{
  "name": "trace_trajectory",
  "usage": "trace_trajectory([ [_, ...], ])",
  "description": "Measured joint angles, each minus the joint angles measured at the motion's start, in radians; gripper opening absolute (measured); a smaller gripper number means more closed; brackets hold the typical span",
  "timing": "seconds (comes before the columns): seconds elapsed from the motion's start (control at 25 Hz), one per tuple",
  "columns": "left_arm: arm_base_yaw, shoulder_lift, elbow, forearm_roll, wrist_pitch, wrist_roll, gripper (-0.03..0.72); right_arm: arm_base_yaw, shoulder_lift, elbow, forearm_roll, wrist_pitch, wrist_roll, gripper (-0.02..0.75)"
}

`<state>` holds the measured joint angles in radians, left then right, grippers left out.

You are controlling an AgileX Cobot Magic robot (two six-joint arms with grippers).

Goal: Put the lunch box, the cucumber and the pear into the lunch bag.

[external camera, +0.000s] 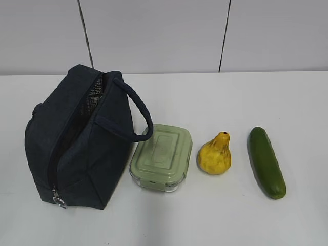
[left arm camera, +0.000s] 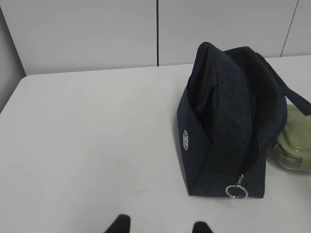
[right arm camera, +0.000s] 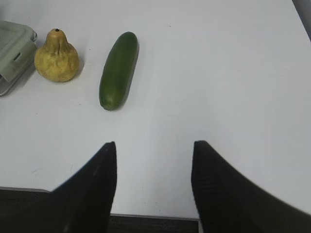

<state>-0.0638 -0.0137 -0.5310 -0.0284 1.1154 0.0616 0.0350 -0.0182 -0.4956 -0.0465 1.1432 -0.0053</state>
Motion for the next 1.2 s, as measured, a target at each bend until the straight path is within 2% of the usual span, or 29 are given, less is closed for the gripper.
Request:
trace_trajectory([
  [1.2,0.000,0.000,0.000,0.000,0.000,0.000,0.242,0.000,0.000,0.000,0.000,0.000,0.000,0.390],
])
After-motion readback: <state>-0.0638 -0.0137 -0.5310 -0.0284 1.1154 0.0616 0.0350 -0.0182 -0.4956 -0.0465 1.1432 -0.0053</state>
